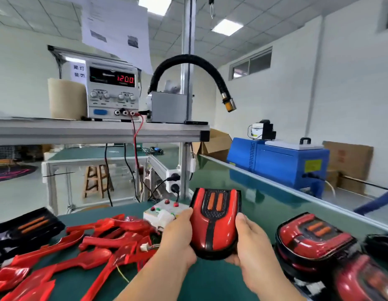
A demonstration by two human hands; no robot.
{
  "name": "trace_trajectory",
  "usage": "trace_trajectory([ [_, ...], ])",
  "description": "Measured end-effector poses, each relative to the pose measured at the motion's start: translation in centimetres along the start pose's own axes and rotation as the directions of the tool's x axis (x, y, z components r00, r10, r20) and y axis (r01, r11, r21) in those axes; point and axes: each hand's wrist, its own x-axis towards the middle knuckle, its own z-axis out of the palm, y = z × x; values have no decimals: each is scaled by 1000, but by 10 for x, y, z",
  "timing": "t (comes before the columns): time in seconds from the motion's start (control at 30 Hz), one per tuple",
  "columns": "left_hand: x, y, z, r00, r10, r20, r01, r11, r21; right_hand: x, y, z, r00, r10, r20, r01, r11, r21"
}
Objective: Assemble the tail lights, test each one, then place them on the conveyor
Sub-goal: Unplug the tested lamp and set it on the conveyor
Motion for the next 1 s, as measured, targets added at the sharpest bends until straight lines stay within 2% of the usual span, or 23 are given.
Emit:
trace_trajectory([
  [0.2, 34, 0, 83, 986, -30, 166, 41, 997, -64, 68, -33, -37, 976, -19, -219, 21, 1000, 4],
  [0.3, 55, 10, 112, 983, -9, 181, 27, 995, -100, 103, -56, -40, 965, -28, -259, 25, 1000, -17],
  [0.57, 90, 56, 174, 976, 64, 209, -51, 996, -68, 172, -111, -37, 950, -11, -311, 28, 998, 49],
  [0.77, 100, 58, 175, 970, 22, 242, -12, 999, -44, 182, -105, -36, 955, -20, -297, 35, 998, 46],
  [1.0, 99, 25, 121, 982, -38, 183, 43, 999, -23, 162, -44, -27, 959, -24, -282, 1, 997, -82],
])
